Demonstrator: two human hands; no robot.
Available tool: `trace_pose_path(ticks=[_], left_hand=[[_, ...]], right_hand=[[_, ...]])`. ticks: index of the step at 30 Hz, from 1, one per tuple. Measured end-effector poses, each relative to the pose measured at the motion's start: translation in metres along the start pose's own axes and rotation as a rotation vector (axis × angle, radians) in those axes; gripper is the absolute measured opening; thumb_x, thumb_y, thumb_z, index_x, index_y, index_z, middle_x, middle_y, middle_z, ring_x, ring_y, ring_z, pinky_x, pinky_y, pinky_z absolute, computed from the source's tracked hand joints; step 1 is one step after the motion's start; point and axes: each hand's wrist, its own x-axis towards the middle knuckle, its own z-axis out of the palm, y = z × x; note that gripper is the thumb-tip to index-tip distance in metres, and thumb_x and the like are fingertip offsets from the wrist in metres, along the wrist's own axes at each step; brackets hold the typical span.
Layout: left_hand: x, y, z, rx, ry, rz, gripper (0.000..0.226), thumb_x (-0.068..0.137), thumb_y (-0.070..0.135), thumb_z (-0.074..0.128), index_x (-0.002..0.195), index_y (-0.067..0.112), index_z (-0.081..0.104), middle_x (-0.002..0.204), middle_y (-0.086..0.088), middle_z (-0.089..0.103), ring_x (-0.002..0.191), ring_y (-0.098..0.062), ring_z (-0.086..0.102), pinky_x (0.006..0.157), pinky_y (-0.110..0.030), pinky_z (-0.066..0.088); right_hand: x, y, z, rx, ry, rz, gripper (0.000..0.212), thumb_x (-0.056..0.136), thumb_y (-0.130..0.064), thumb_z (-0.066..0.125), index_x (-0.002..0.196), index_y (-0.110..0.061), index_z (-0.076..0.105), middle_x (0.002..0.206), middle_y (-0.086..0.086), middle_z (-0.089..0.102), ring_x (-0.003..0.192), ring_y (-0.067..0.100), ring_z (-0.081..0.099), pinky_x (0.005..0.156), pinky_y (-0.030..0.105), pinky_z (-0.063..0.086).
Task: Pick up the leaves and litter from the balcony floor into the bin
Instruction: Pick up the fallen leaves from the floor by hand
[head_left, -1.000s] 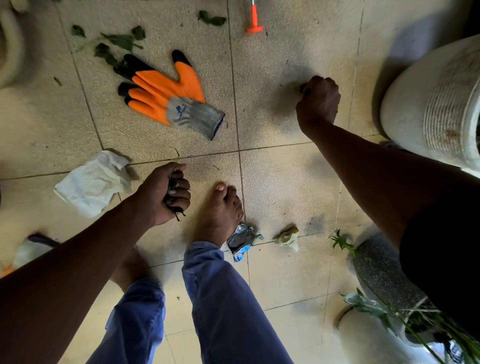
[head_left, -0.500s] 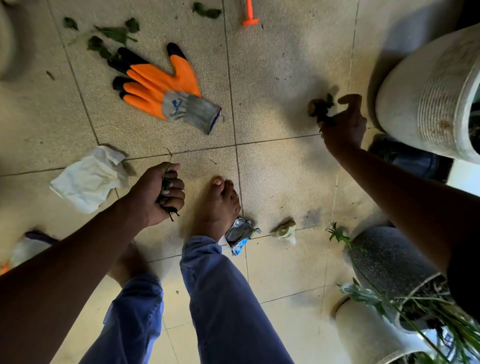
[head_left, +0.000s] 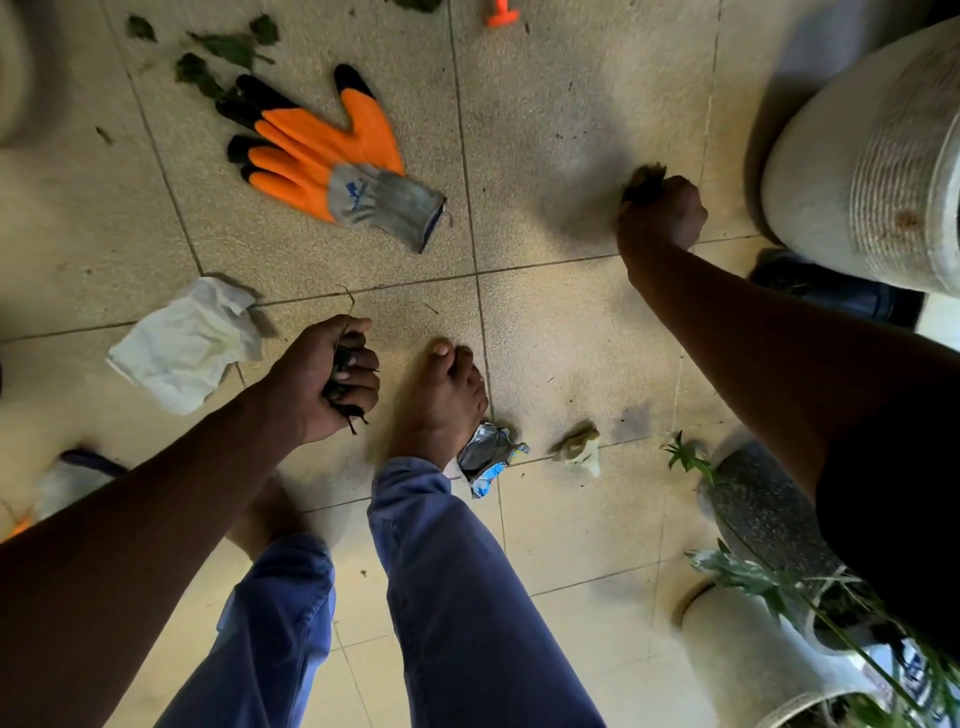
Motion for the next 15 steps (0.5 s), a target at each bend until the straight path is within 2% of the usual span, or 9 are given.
trace_pose_path(ticks=[3, 6, 8, 10, 12, 14, 15], left_hand=[[-0.002, -0.001, -0.002, -0.001, 0.003, 0.005, 0.043, 0.096, 0.029, 0.053, 0.060, 0.027, 0.030, 0.054, 0.010, 0.023, 0.037, -0.005, 0.018, 0.034, -0.017, 0.012], [-0.005, -0.003, -0.004, -0.009, 0.003, 0.009, 0.043, 0.095, 0.029, 0.054, 0.060, 0.027, 0.030, 0.054, 0.010, 0.023, 0.037, -0.005, 0.019, 0.033, -0.017, 0.013], [-0.011, -0.006, -0.001, -0.023, -0.007, 0.010, 0.043, 0.095, 0.029, 0.054, 0.060, 0.026, 0.030, 0.054, 0.010, 0.024, 0.037, -0.005, 0.020, 0.033, -0.017, 0.013], [-0.021, -0.006, 0.004, -0.046, -0.026, 0.019, 0.043, 0.096, 0.029, 0.054, 0.060, 0.026, 0.031, 0.054, 0.010, 0.025, 0.036, -0.005, 0.021, 0.033, -0.017, 0.014], [-0.036, -0.003, 0.012, -0.079, -0.049, 0.038, 0.044, 0.098, 0.030, 0.052, 0.060, 0.026, 0.031, 0.052, 0.010, 0.027, 0.036, -0.005, 0.022, 0.034, -0.017, 0.014], [-0.053, 0.002, 0.022, -0.144, -0.087, 0.076, 0.043, 0.099, 0.029, 0.050, 0.061, 0.026, 0.031, 0.053, 0.009, 0.028, 0.036, -0.005, 0.023, 0.034, -0.018, 0.016], [-0.063, 0.006, 0.027, -0.174, -0.101, 0.106, 0.043, 0.100, 0.029, 0.049, 0.061, 0.025, 0.032, 0.053, 0.009, 0.028, 0.036, -0.006, 0.025, 0.034, -0.018, 0.018]], right_hand=[[-0.002, -0.008, -0.005, -0.058, -0.017, -0.009, 0.032, 0.099, -0.045, 0.059, 0.101, -0.016, 0.073, 0.087, -0.005, 0.065, 0.078, 0.009, 0.058, 0.067, 0.021, 0.043], [-0.010, -0.014, -0.003, 0.050, -0.073, 0.021, 0.019, 0.088, -0.041, 0.075, 0.086, -0.022, 0.075, 0.080, -0.009, 0.071, 0.071, 0.010, 0.068, 0.067, 0.023, 0.057], [-0.027, -0.018, -0.001, 0.167, -0.155, 0.030, 0.013, 0.084, -0.033, 0.082, 0.078, -0.023, 0.075, 0.074, -0.006, 0.074, 0.062, 0.013, 0.072, 0.064, 0.033, 0.064], [-0.065, -0.034, -0.014, 0.285, -0.333, 0.000, 0.009, 0.085, -0.024, 0.081, 0.081, -0.018, 0.076, 0.072, 0.001, 0.075, 0.060, 0.017, 0.073, 0.060, 0.035, 0.063], [-0.115, -0.054, -0.029, 0.456, -0.562, -0.038, 0.006, 0.085, -0.006, 0.078, 0.089, -0.002, 0.075, 0.074, 0.009, 0.076, 0.063, 0.023, 0.073, 0.060, 0.036, 0.062], [-0.169, -0.076, -0.051, 0.619, -0.724, -0.051, 0.012, 0.081, 0.011, 0.074, 0.092, 0.008, 0.071, 0.071, 0.011, 0.074, 0.060, 0.021, 0.070, 0.056, 0.035, 0.059], [-0.197, -0.086, -0.061, 0.678, -0.781, -0.053, 0.014, 0.079, 0.015, 0.073, 0.090, 0.006, 0.071, 0.068, 0.009, 0.073, 0.057, 0.020, 0.068, 0.055, 0.034, 0.058]])
